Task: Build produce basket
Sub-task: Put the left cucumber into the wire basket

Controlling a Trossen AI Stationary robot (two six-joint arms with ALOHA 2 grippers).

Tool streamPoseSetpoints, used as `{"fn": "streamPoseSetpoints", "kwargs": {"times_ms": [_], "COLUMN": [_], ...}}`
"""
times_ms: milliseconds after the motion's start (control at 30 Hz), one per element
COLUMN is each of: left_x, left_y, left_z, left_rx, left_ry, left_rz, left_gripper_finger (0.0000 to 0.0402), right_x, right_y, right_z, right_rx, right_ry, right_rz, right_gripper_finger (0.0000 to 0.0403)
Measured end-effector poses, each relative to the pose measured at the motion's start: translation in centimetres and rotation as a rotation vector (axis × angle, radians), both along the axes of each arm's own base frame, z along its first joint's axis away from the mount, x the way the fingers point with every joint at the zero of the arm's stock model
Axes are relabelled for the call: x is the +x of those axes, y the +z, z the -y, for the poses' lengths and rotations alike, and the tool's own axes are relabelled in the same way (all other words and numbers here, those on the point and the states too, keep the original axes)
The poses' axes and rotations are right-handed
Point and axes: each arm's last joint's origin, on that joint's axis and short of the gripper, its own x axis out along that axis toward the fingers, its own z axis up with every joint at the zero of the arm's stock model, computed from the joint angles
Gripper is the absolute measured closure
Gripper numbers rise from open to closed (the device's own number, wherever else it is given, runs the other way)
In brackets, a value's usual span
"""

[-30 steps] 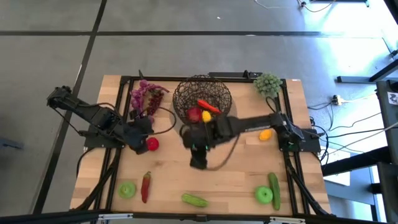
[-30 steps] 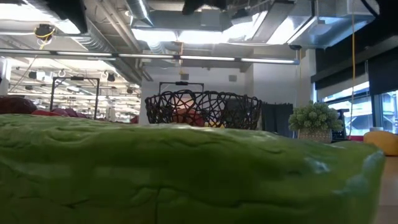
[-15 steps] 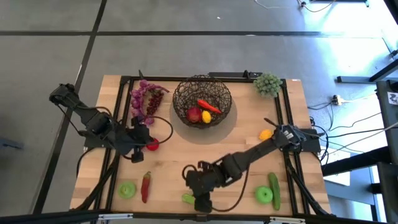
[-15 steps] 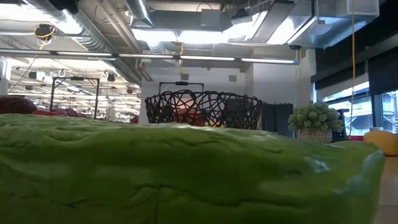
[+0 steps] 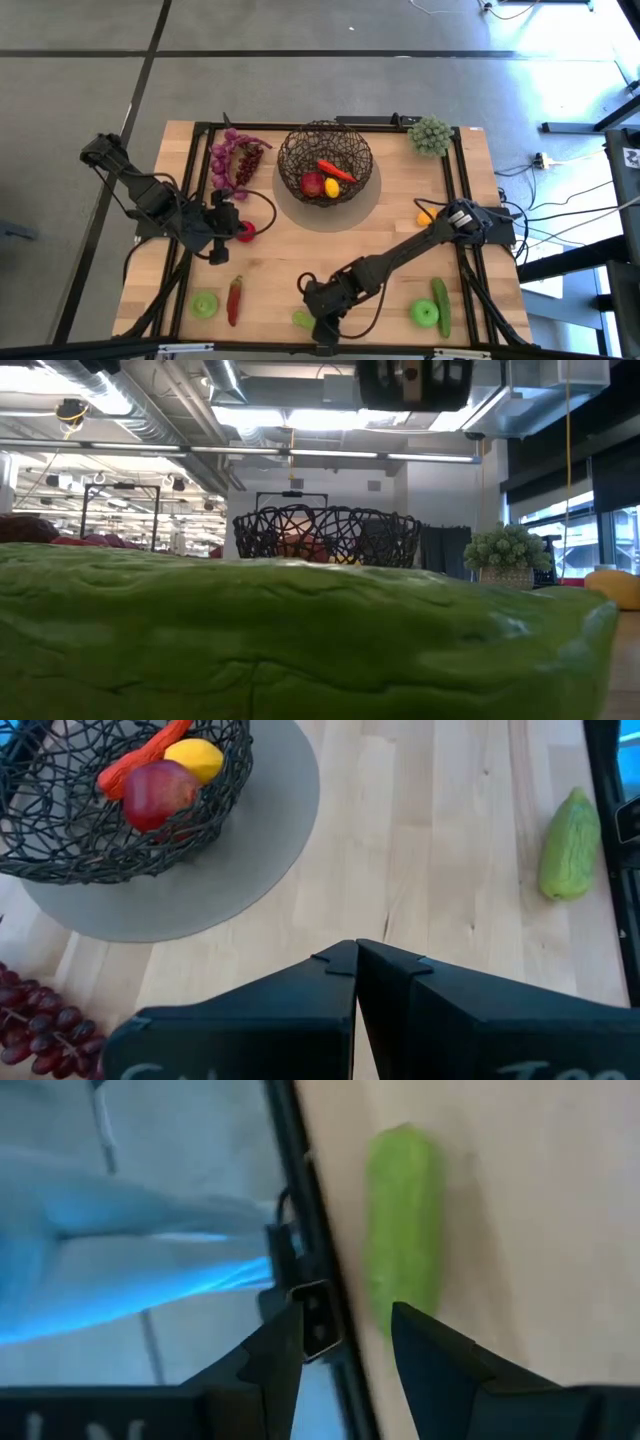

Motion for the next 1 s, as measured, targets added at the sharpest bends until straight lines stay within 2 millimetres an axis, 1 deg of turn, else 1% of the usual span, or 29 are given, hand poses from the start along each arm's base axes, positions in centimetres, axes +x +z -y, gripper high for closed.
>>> {"fn": "streamPoseSetpoints", "kwargs": {"times_ms": [100, 233, 467, 633, 733, 833, 1000], "left_x": [0.0, 0.0, 0.1, 0.1, 0.1, 0.1, 0.1], "left_y": [0.0, 0.0, 0.1, 0.1, 0.1, 0.1, 0.1], "left_z": [0.0, 0.0, 0.0, 0.0, 0.0, 0.0, 0.0], "left_rx": [0.0, 0.002, -0.002, -0.003, -0.002, -0.002, -0.001], "left_ry": [0.0, 0.012, 0.015, 0.014, 0.011, 0.011, 0.01], "left_rz": [0.0, 0.007, 0.018, 0.02, 0.022, 0.022, 0.022], "left_gripper_finger": [0.0401, 0.0401, 0.0401, 0.0401, 0.0401, 0.0401, 0.0401], "right_x": [-0.1, 0.1, 0.6, 0.6, 0.6, 0.7, 0.6], "right_y": [-0.9, -1.3, -1.3, -1.2, -1.2, -1.2, -1.2], "right_z": [0.5, 1.2, 1.7, 1.7, 1.7, 1.8, 1.8], "right_rx": [0.007, 0.001, 0.017, 0.011, 0.019, 0.026, 0.026], "right_ry": [0.014, 0.023, 0.04, 0.058, 0.04, 0.043, 0.043], "right_rz": [-0.032, -0.038, -0.02, -0.006, -0.017, -0.02, -0.021], "right_gripper_finger": [0.0253, 0.0253, 0.0254, 0.0269, 0.0271, 0.0264, 0.0236]}}
